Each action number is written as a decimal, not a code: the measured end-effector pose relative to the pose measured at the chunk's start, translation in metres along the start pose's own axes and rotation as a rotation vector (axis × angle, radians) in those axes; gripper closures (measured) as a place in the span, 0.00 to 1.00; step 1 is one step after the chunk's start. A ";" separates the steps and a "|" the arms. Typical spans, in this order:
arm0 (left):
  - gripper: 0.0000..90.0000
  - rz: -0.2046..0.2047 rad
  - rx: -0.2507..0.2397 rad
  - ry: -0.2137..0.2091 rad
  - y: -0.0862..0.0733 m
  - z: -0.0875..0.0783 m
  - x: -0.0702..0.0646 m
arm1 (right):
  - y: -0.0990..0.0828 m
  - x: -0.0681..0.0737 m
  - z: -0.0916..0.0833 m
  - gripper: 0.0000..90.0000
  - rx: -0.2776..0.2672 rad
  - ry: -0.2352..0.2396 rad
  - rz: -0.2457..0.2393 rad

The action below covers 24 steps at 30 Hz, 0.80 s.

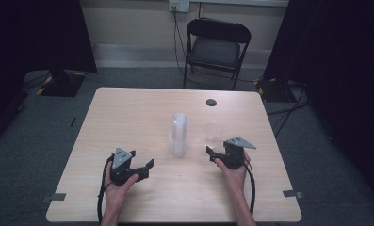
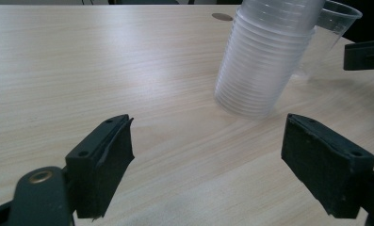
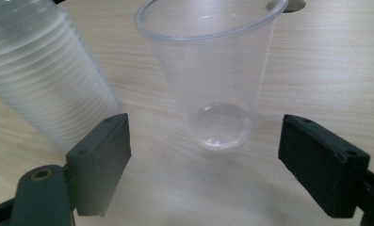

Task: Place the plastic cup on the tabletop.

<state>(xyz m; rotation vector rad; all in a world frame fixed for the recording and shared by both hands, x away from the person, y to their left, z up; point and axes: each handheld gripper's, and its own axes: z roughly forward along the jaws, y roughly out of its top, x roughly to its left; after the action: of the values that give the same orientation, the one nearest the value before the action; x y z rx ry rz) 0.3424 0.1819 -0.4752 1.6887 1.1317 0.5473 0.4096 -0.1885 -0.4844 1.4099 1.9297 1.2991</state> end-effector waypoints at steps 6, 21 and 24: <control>0.19 -0.001 0.005 0.009 -0.001 -0.002 0.003 | -0.009 0.013 -0.015 0.20 0.005 0.030 -0.004; 0.18 -0.031 0.021 0.008 -0.015 -0.002 0.007 | -0.031 0.039 -0.050 0.18 -0.001 0.064 -0.052; 0.18 -0.036 0.020 0.014 -0.016 -0.004 0.009 | -0.040 0.040 -0.054 0.18 0.003 0.035 -0.051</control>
<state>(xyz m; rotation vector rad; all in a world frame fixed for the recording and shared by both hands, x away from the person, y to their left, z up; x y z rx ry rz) 0.3365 0.1929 -0.4891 1.6805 1.1782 0.5276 0.3322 -0.1784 -0.4857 1.3384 1.9776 1.3061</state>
